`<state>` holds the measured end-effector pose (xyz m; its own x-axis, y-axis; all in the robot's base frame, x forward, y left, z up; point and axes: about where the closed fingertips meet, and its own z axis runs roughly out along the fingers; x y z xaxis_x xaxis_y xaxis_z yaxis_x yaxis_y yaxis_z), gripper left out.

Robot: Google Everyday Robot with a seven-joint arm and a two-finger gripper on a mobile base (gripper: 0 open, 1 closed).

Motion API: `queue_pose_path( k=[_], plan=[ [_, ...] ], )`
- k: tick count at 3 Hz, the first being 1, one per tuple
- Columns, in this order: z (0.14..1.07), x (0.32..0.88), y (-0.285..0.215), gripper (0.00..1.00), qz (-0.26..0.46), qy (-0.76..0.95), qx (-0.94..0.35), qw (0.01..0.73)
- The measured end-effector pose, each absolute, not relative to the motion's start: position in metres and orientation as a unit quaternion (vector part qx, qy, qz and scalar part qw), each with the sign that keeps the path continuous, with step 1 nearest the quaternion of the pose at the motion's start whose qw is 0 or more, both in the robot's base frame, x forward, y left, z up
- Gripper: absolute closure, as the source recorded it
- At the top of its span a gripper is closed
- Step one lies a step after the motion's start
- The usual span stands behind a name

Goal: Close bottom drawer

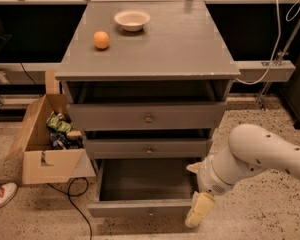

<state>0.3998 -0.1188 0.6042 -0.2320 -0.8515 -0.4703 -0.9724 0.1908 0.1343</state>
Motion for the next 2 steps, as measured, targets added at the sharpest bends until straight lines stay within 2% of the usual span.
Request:
queue_pose_path(
  k=[2],
  plan=[
    [0.584, 0.401, -0.126, 0.0, 0.204, 0.742, -0.618, 0.163]
  ],
)
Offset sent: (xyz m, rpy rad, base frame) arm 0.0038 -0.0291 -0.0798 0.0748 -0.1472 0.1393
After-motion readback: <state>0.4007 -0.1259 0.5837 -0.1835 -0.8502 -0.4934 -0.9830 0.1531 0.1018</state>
